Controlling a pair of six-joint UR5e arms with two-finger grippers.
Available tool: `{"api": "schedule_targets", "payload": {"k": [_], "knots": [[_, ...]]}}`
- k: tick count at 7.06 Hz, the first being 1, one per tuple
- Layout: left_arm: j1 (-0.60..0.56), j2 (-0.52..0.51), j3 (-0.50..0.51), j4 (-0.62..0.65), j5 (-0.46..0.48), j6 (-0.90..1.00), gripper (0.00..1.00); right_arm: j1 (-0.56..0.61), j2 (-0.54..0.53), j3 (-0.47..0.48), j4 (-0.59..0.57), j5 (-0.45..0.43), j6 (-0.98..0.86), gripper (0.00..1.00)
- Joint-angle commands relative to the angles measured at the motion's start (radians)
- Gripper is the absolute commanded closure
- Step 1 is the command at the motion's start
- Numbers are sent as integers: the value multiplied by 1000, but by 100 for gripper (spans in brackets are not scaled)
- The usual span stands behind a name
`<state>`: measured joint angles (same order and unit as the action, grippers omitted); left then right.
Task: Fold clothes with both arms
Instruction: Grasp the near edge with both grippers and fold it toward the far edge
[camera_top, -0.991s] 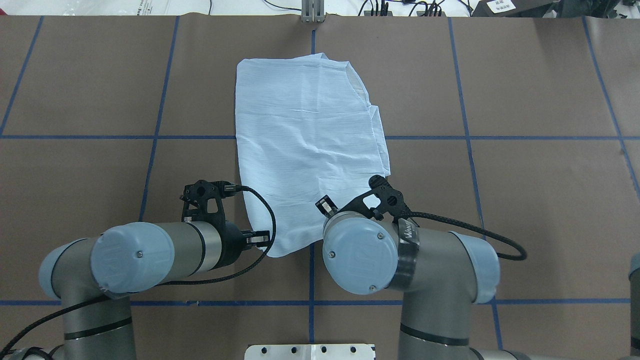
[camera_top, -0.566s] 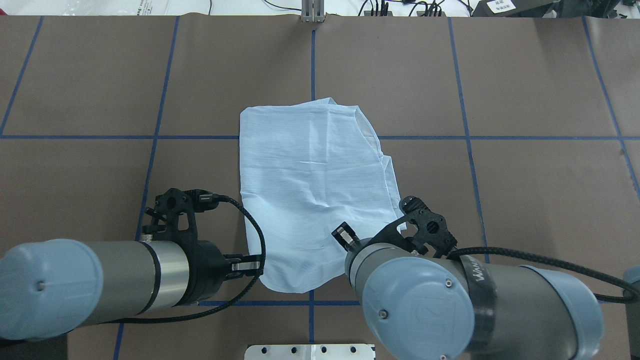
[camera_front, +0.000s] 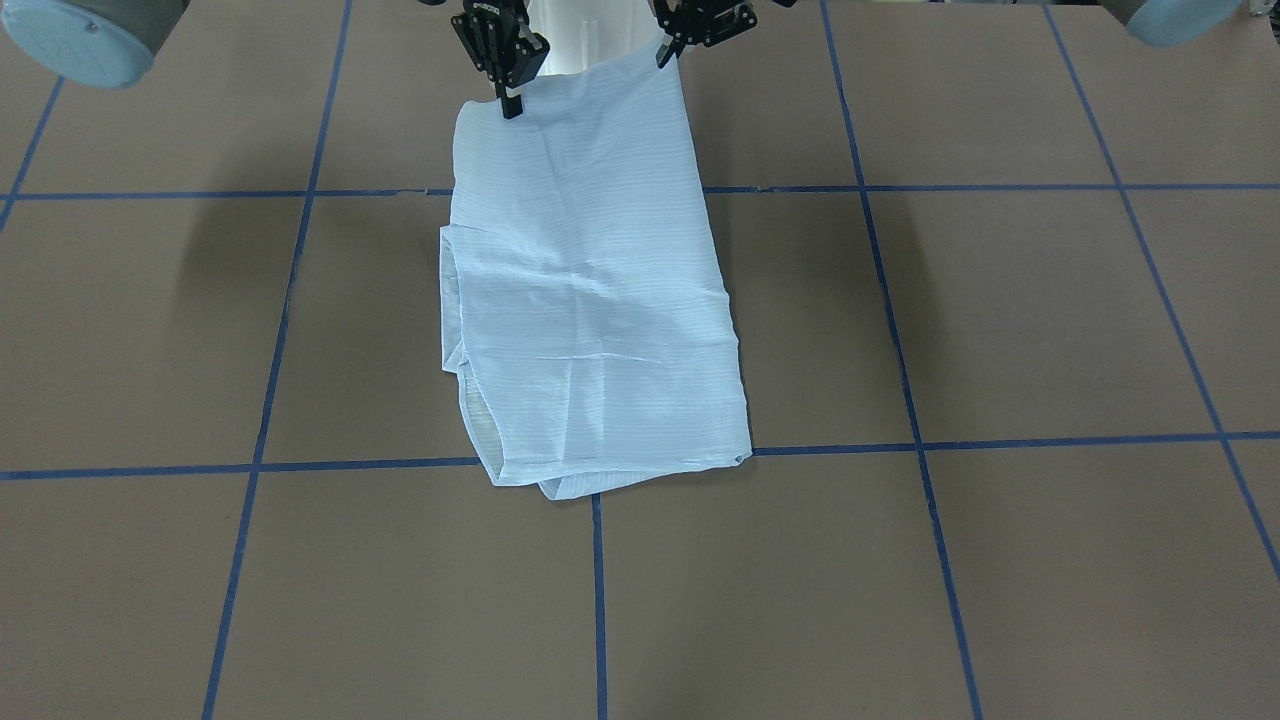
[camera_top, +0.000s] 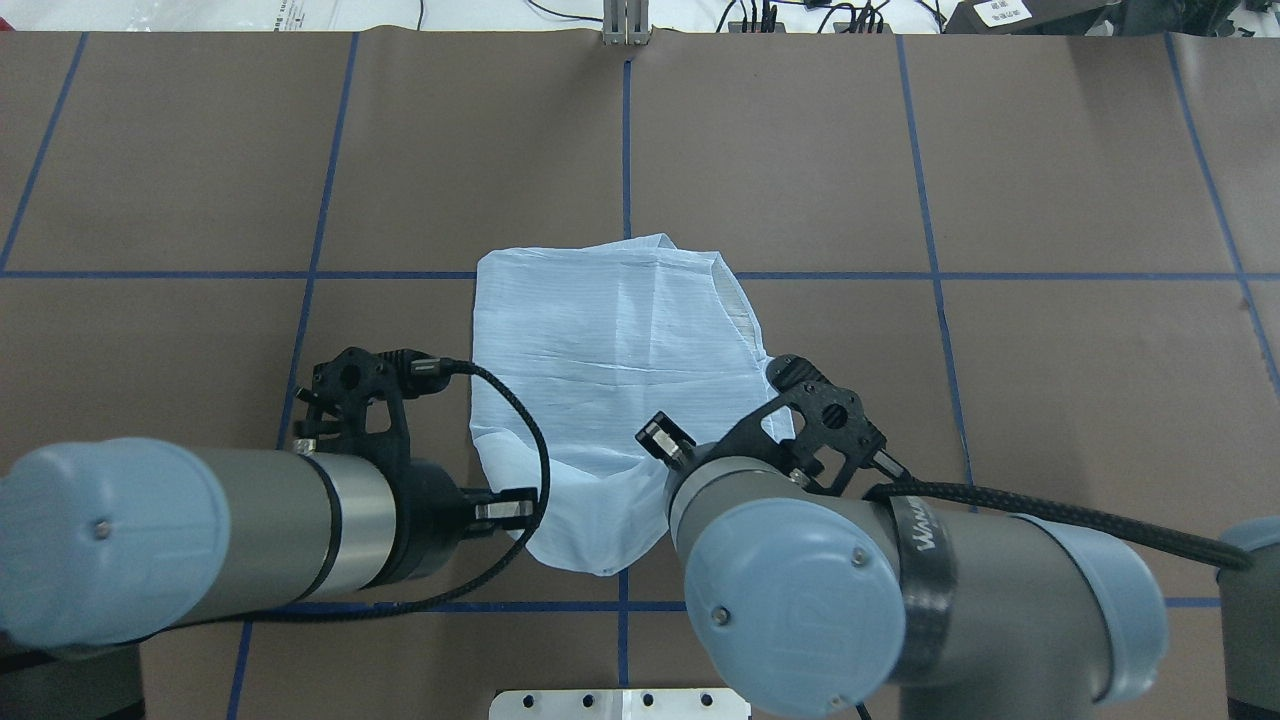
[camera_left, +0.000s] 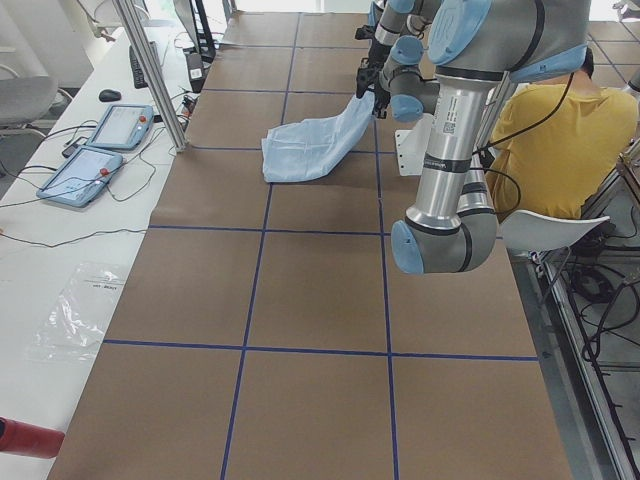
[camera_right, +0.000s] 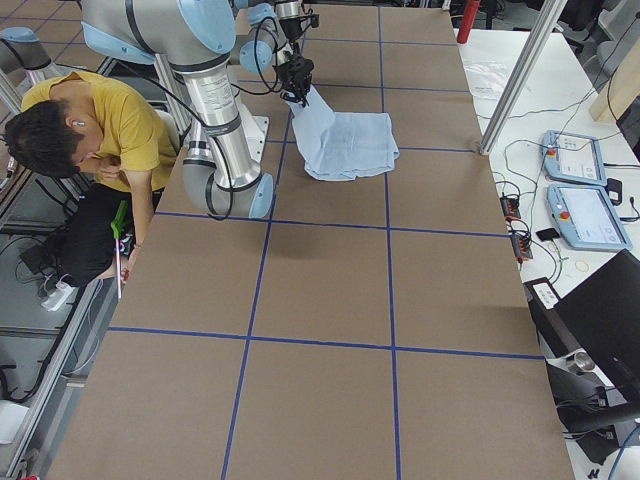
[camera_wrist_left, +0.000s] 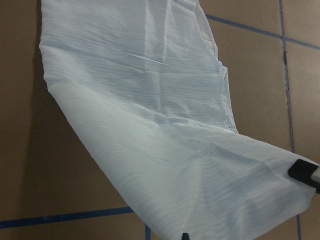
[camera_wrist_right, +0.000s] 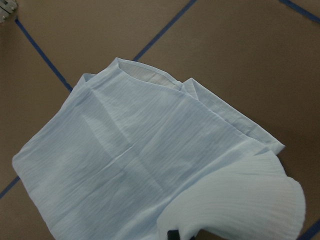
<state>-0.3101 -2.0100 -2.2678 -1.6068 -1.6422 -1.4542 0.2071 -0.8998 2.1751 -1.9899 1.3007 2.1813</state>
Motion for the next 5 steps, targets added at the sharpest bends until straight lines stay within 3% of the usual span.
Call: {"api": "schedule_targets", "payload": {"k": [1, 3, 5], "knots": [[-132, -35, 144, -2, 1, 96, 100, 95, 15, -211, 240, -23, -116, 100], [-231, -96, 282, -44, -1, 144, 100, 158, 51, -380, 383, -24, -184, 100], [-268, -115, 484, -254, 1, 156, 100, 207, 106, -591, 541, -29, -210, 100]]}}
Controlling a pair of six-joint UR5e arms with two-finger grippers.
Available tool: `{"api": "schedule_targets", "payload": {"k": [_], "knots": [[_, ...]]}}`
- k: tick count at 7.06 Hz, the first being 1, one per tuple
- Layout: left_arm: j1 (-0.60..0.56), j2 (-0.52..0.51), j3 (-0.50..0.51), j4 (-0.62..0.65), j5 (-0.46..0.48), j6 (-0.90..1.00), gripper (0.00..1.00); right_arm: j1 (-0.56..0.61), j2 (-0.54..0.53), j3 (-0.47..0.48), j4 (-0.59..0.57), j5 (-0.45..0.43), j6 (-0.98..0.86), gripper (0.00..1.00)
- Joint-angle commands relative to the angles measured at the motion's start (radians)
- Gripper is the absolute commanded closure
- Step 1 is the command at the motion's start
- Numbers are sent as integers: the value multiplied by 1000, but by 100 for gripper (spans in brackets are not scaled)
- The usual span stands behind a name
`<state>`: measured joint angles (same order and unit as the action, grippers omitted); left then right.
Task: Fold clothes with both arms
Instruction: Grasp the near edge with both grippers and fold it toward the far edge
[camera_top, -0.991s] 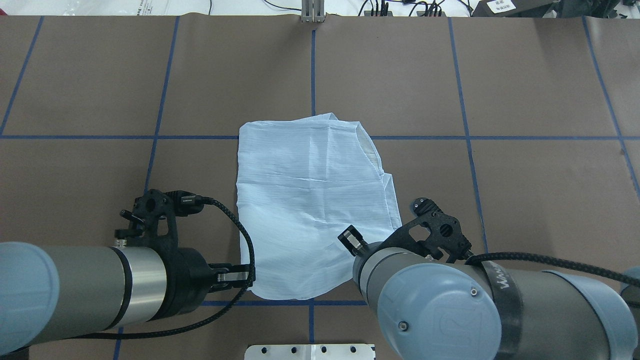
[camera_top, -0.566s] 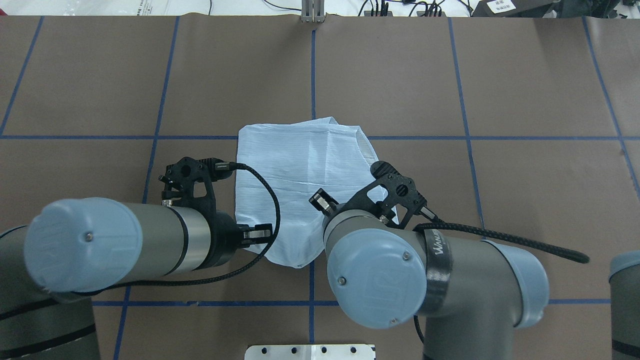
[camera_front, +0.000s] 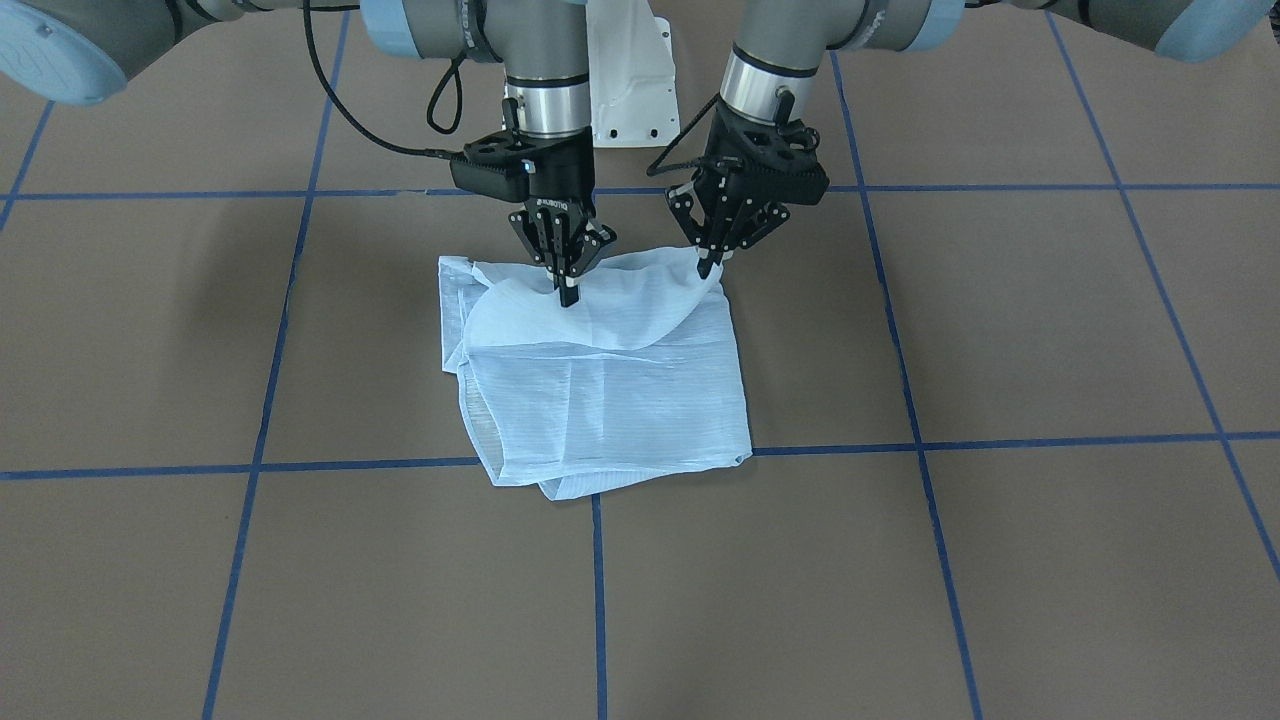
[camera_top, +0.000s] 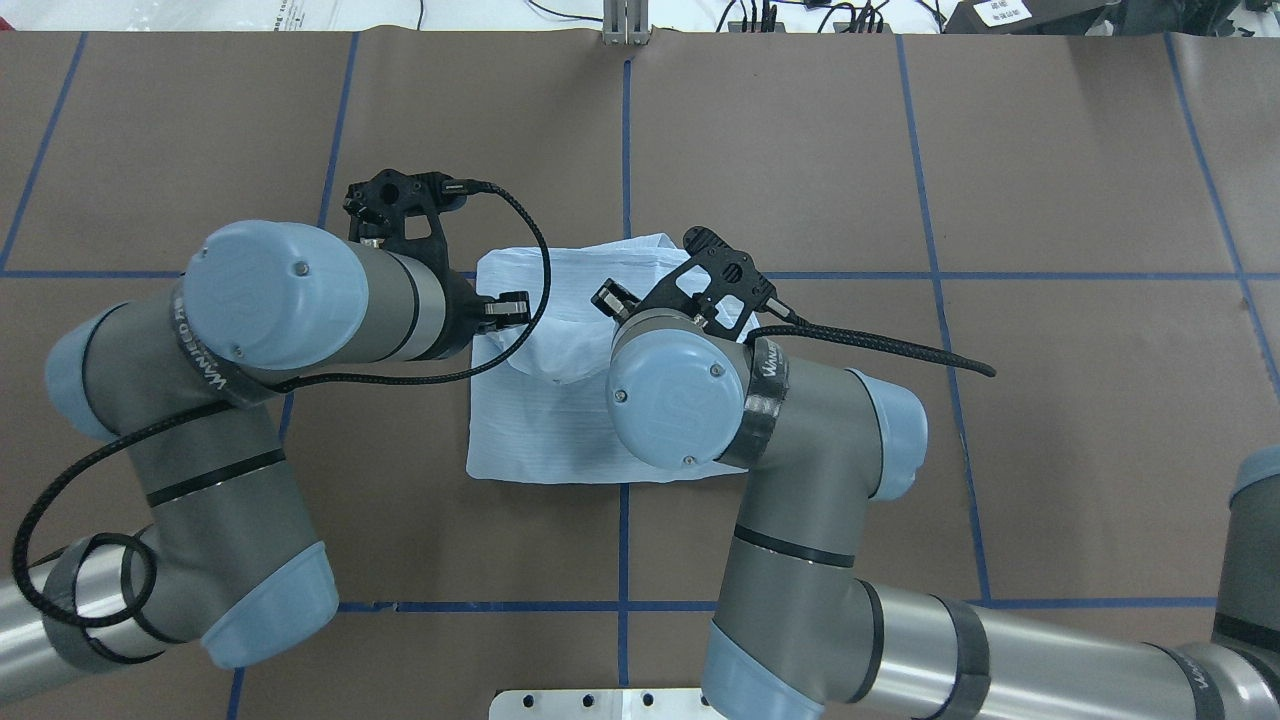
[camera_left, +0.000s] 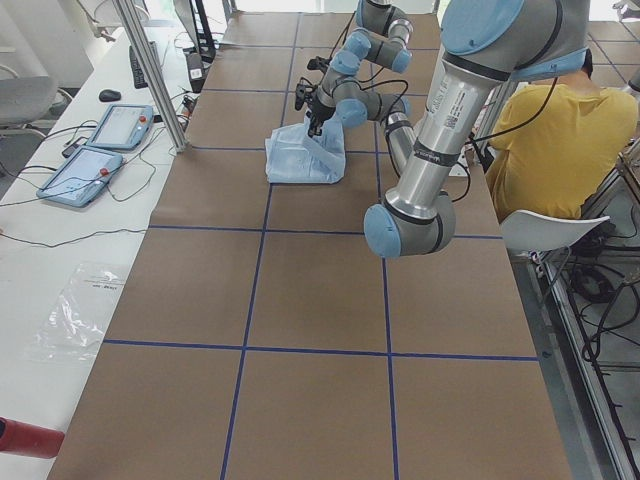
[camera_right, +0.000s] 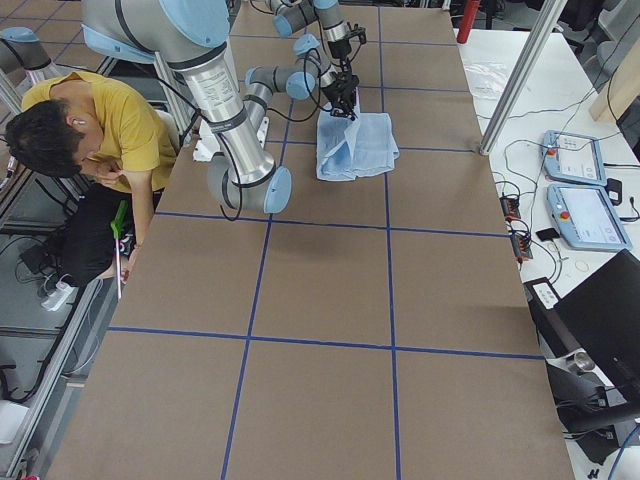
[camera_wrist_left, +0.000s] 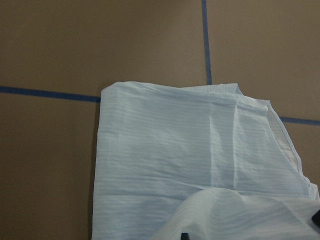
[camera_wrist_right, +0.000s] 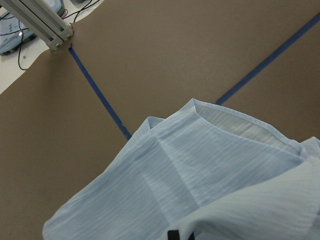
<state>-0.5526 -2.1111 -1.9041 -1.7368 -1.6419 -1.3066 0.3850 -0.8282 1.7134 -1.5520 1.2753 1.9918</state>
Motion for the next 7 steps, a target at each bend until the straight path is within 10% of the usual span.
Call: {"api": "schedule_targets", "payload": {"k": [1, 7], "knots": [[-33, -36, 213, -203, 2, 9, 100, 41, 69, -220, 160, -32, -45, 100], [-44, -83, 450, -313, 93, 49, 100, 58, 146, -474, 279, -50, -97, 100]]}}
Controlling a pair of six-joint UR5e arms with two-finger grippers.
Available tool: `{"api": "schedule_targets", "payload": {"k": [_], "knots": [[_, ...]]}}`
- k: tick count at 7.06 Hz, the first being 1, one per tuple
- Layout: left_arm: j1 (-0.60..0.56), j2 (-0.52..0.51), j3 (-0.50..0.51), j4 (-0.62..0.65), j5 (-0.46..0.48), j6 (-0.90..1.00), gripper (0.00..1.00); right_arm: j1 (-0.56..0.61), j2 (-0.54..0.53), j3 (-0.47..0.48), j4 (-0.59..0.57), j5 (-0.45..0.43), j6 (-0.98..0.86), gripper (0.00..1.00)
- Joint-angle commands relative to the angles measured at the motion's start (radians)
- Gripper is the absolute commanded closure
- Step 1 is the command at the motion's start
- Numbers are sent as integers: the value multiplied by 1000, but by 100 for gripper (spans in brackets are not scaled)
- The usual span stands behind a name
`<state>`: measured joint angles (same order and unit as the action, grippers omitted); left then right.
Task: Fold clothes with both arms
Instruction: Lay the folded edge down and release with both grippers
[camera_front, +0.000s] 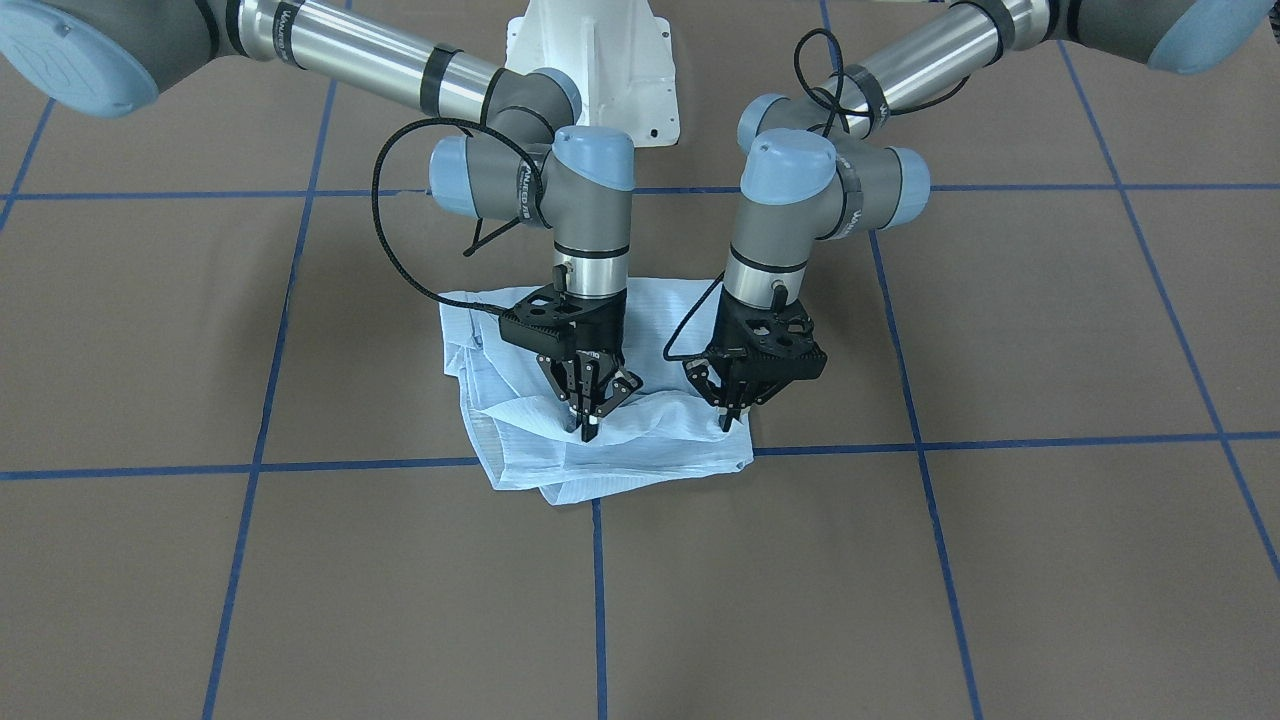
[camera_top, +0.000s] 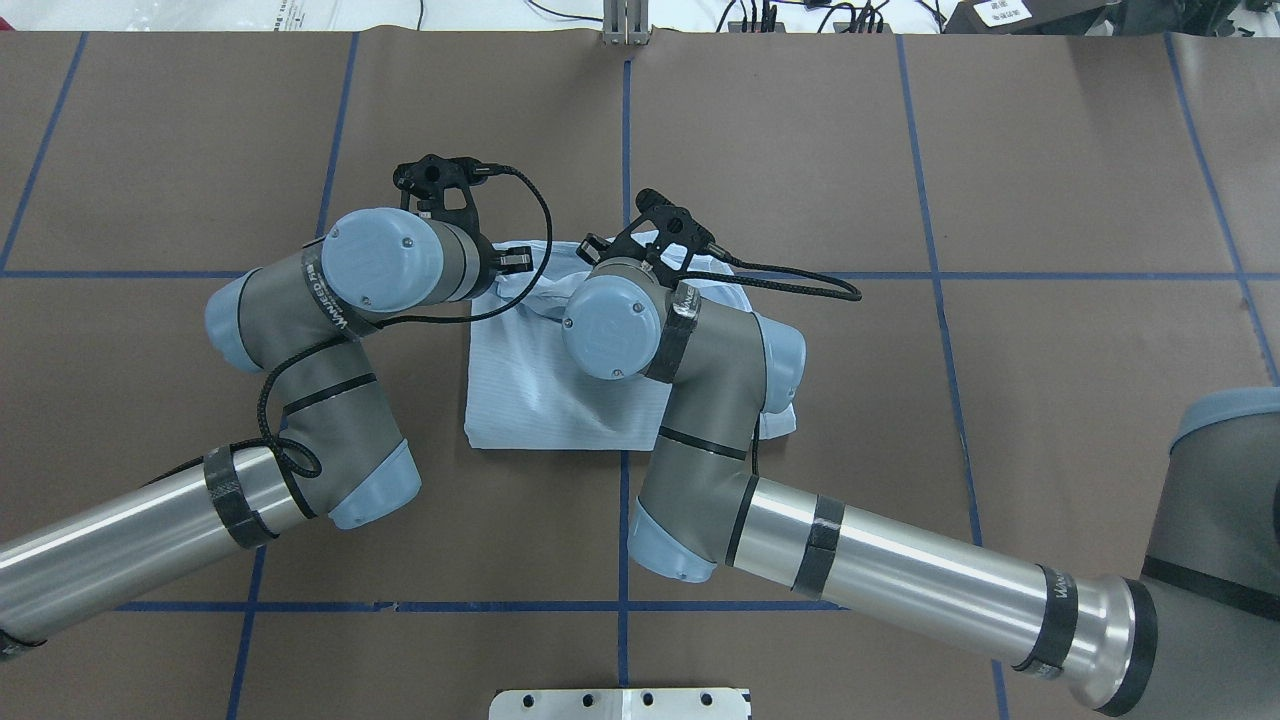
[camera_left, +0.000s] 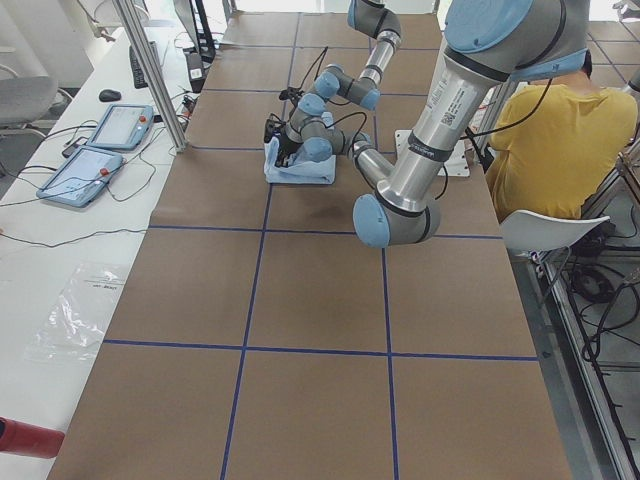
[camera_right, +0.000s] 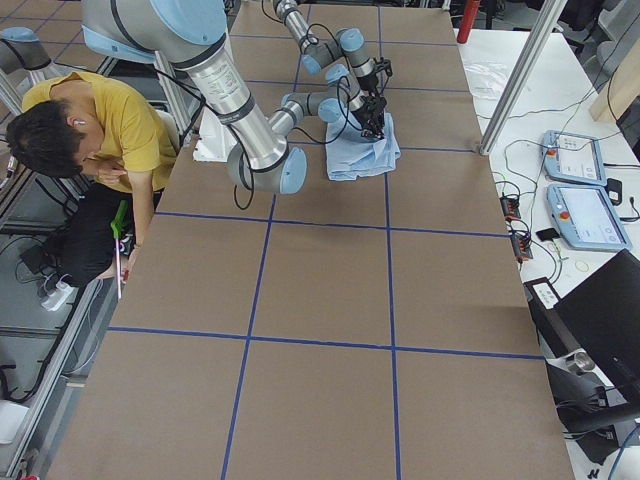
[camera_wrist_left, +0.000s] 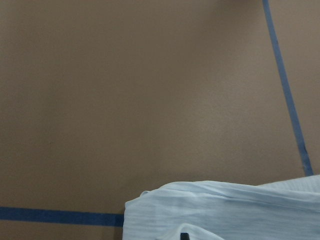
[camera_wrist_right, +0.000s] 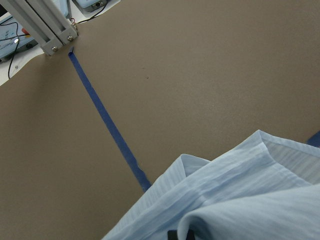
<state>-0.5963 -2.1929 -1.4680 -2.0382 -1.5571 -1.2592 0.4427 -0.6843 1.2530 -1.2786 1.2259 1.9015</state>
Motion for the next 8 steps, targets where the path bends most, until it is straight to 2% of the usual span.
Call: {"api": "schedule_targets", "payload": {"k": [1, 5, 6, 7, 8], "knots": [[0, -1, 14, -14, 8, 1, 100, 4, 2, -14, 5, 0, -9, 100], [-4, -1, 14, -25, 8, 1, 100, 39, 0, -14, 5, 1, -39, 100], [-4, 1, 14, -37, 8, 3, 86, 39, 0, -12, 5, 3, -54, 94], [-5, 8, 12, -45, 8, 41, 1, 37, -11, -14, 4, 4, -135, 1], [-11, 12, 3, -63, 3, 116, 0, 39, -8, -8, 7, 7, -197, 0]]}}
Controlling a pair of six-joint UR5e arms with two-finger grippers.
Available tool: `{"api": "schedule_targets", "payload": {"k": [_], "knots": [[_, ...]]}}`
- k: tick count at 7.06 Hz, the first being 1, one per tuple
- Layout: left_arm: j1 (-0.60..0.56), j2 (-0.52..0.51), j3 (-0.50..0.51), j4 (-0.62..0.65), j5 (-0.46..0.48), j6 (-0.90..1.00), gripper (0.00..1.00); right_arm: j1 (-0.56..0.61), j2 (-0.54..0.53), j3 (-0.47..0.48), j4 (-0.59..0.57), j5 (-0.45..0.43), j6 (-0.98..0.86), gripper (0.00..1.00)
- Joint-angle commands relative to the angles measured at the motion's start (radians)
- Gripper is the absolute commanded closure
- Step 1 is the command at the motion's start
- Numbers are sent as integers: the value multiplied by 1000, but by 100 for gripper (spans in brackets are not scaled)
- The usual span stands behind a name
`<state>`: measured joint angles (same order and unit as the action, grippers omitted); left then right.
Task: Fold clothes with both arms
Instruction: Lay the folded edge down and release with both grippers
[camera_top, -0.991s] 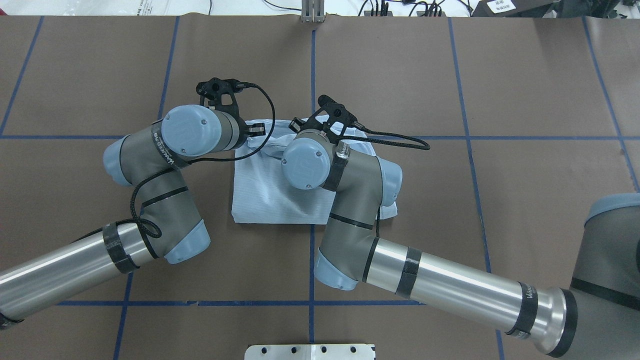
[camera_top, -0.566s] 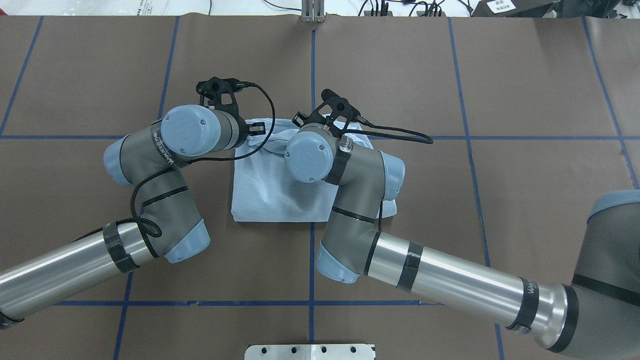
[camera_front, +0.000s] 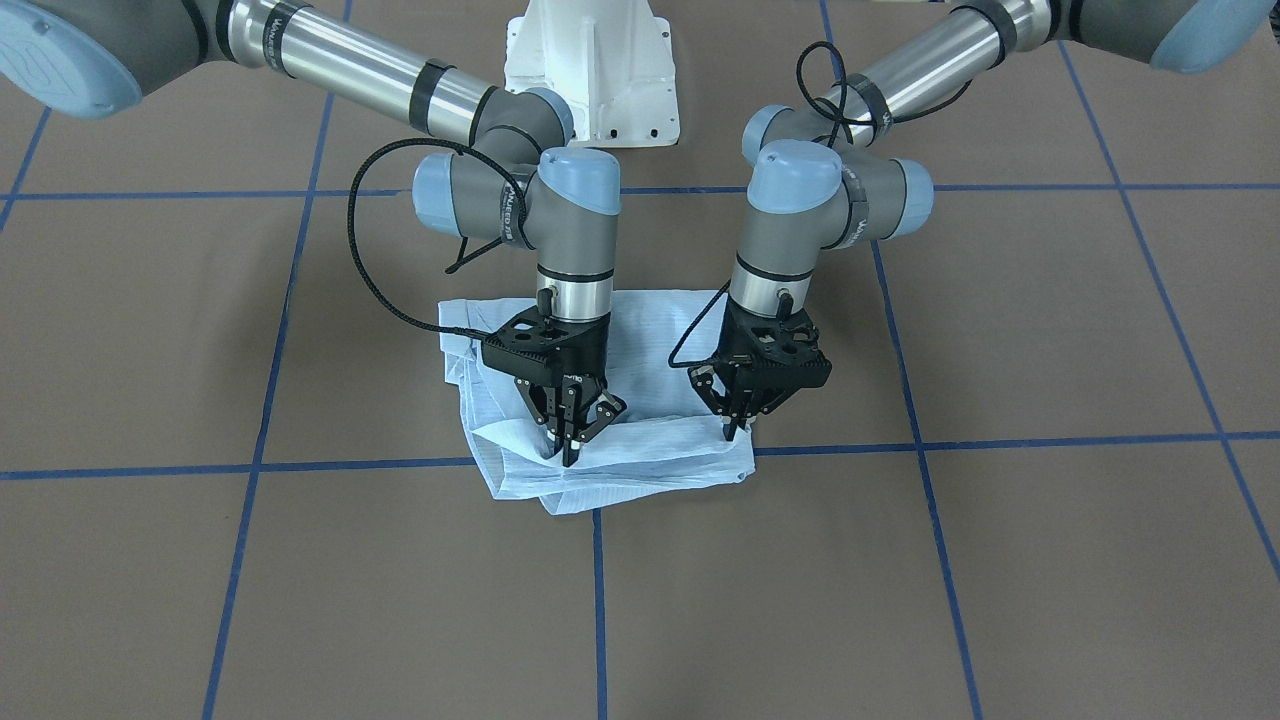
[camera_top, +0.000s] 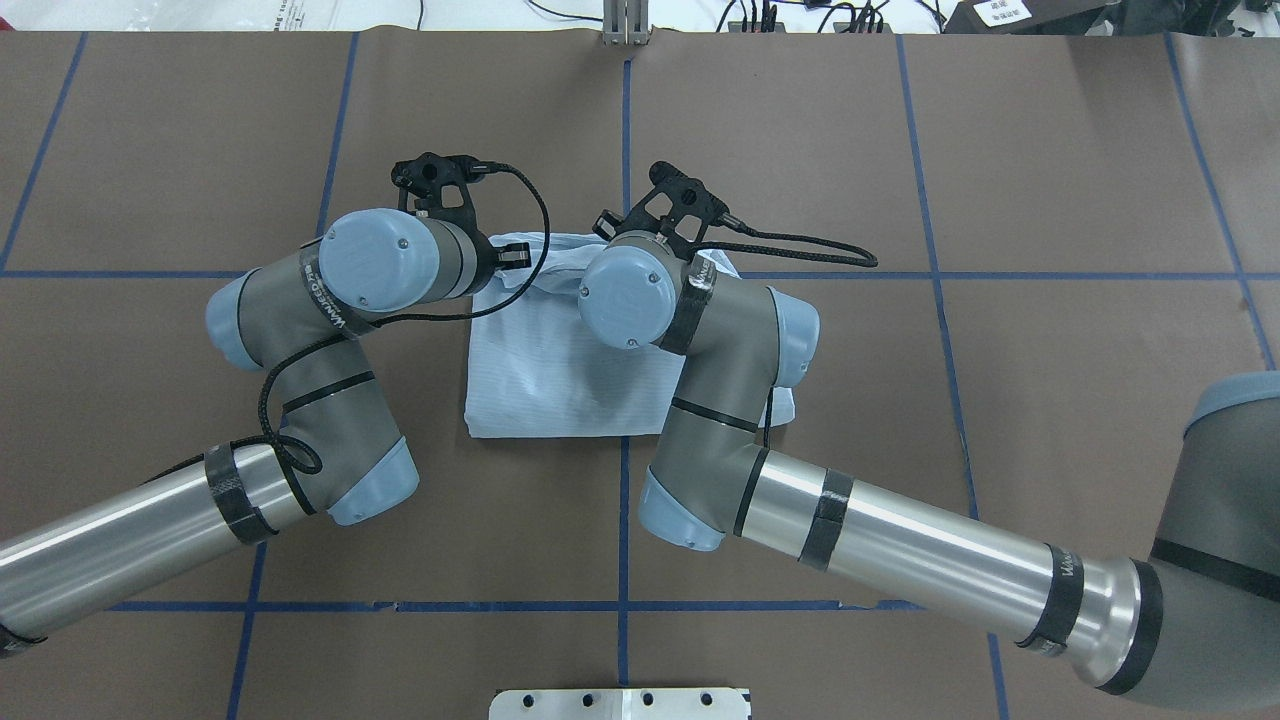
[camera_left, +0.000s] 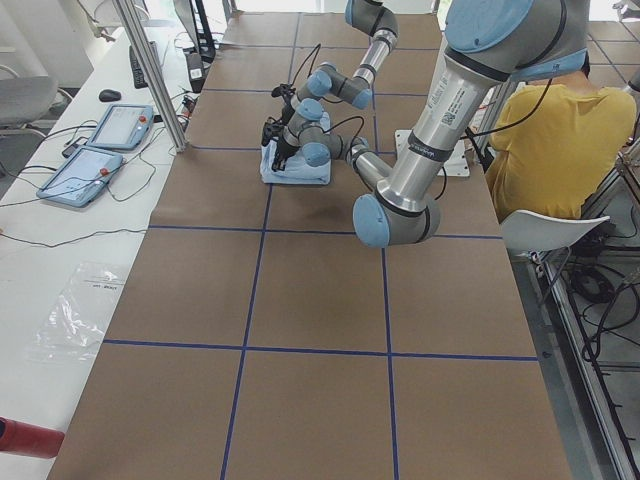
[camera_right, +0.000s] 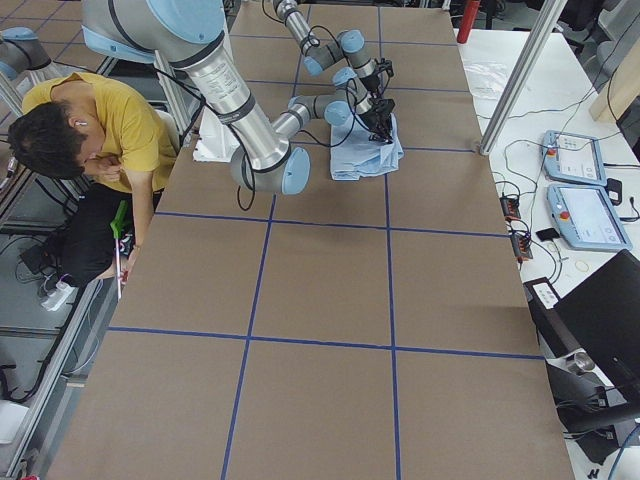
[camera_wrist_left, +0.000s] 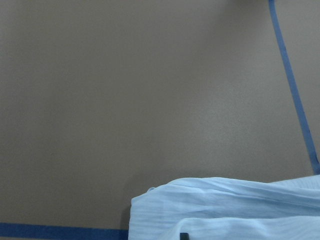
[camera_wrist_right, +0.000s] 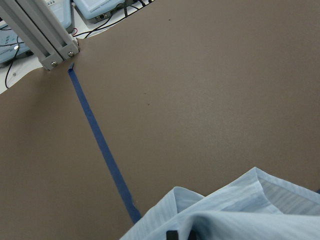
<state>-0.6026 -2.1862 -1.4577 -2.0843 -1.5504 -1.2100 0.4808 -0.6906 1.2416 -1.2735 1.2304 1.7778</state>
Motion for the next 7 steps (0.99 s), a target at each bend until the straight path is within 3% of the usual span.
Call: {"api": "schedule_targets", "payload": {"k": [1, 4, 5, 7], "knots": [[-9, 5, -30, -16, -10, 75, 0, 12, 2, 13, 2, 26, -84, 0], [9, 8, -26, -6, -7, 73, 0, 48, -76, 144, 5, 132, -208, 0], [14, -1, 28, -8, -5, 75, 0, 64, -134, 218, 6, 168, -256, 0], [15, -33, 103, -16, 0, 81, 0, 67, -156, 249, 8, 187, -259, 0]]}}
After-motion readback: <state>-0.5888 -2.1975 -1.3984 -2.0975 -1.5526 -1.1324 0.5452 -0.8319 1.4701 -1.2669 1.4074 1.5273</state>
